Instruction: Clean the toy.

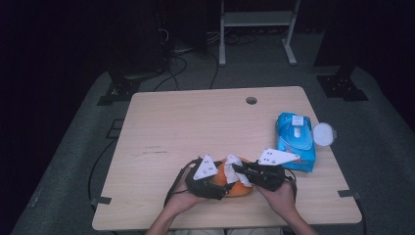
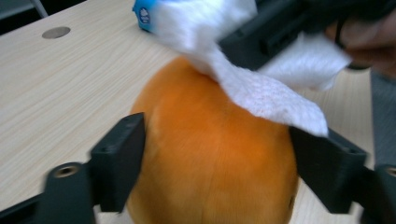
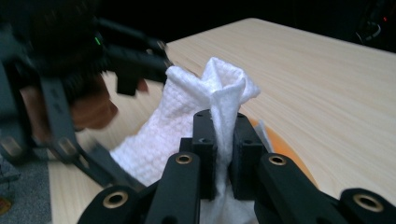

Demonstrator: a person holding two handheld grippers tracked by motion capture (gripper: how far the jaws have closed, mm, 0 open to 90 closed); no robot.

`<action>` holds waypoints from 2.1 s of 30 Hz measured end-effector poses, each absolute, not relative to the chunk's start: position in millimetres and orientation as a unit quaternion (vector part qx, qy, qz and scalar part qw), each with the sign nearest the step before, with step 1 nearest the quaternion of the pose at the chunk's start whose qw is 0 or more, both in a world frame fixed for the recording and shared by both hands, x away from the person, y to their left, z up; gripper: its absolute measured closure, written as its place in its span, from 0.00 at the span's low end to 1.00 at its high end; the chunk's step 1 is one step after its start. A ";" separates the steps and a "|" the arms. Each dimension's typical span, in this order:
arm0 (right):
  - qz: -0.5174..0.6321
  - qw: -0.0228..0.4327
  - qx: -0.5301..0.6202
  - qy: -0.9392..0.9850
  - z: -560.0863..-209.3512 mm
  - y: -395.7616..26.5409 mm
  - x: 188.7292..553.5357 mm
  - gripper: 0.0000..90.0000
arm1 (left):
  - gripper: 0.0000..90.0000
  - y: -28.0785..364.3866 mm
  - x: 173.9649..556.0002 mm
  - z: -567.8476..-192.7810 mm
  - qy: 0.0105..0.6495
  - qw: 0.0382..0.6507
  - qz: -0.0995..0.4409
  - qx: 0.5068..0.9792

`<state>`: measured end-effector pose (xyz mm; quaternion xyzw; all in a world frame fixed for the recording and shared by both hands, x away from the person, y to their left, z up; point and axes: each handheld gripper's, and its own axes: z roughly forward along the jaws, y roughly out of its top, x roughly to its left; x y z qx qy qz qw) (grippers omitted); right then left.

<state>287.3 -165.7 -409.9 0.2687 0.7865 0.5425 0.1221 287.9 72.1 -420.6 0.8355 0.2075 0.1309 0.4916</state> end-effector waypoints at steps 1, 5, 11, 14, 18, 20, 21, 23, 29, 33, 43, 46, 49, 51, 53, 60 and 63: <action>0.542 0.120 0.274 0.785 -412.0 -169.1 288.3 0.91 | 0.19 73.5 289.5 -419.6 0.219 0.491 0.128 0.834; 0.538 0.133 0.293 0.779 -411.1 -179.3 291.7 0.91 | 0.11 79.3 296.9 -423.1 0.257 0.494 0.099 0.825; 0.556 0.122 0.266 0.778 -403.5 -162.8 282.0 0.91 | 0.37 67.0 286.3 -423.0 0.208 0.490 0.129 0.836; 0.543 0.133 0.240 0.794 -400.1 -149.7 276.3 0.91 | 0.38 61.6 280.0 -421.7 0.187 0.480 0.143 0.845; 0.534 0.152 0.261 0.789 -398.2 -165.9 281.1 0.91 | 0.40 65.7 280.2 -423.4 0.188 0.487 0.133 0.843; 0.530 0.160 0.276 0.785 -396.9 -175.3 281.5 0.91 | 0.40 64.5 279.9 -422.7 0.186 0.487 0.134 0.843; 0.532 0.161 0.280 0.783 -396.5 -176.9 280.6 0.91 | 0.40 62.8 280.1 -422.1 0.183 0.485 0.137 0.844; 0.537 0.150 0.277 0.783 -396.4 -171.5 276.4 0.91 | 0.39 58.1 279.9 -420.3 0.177 0.479 0.143 0.848; 0.525 0.148 0.243 0.802 -397.1 -150.1 271.0 0.91 | 0.40 59.4 278.3 -422.5 0.166 0.469 0.150 0.854; 0.530 0.151 0.299 0.779 -398.9 -183.2 284.5 0.91 | 0.39 64.8 280.4 -425.0 0.170 0.470 0.137 0.855; 0.536 0.127 0.265 0.791 -403.5 -170.0 277.0 0.91 | 0.17 58.3 291.0 -424.3 0.201 0.465 0.113 0.855; 0.532 0.133 0.275 0.789 -403.7 -170.6 280.0 0.91 | 0.32 59.0 289.8 -425.3 0.197 0.454 0.141 0.858; 0.539 0.134 0.294 0.778 -402.1 -175.9 284.5 0.91 | 0.41 53.0 283.7 -420.3 0.188 0.463 0.195 0.844; 0.545 0.142 0.299 0.771 -399.1 -178.0 285.8 0.91 | 0.42 51.5 282.4 -419.0 0.189 0.476 0.224 0.829; 0.550 0.138 0.306 0.765 -398.7 -181.9 290.8 0.91 | 0.41 51.4 283.1 -419.9 0.186 0.470 0.235 0.830; 0.551 0.112 0.323 0.761 -414.8 -186.9 296.0 0.91 | 0.20 63.3 295.1 -419.1 0.228 0.495 0.130 0.828; 0.538 0.120 0.295 0.780 -412.9 -172.8 283.8 0.91 | 0.22 65.9 299.1 -423.0 0.239 0.486 0.112 0.833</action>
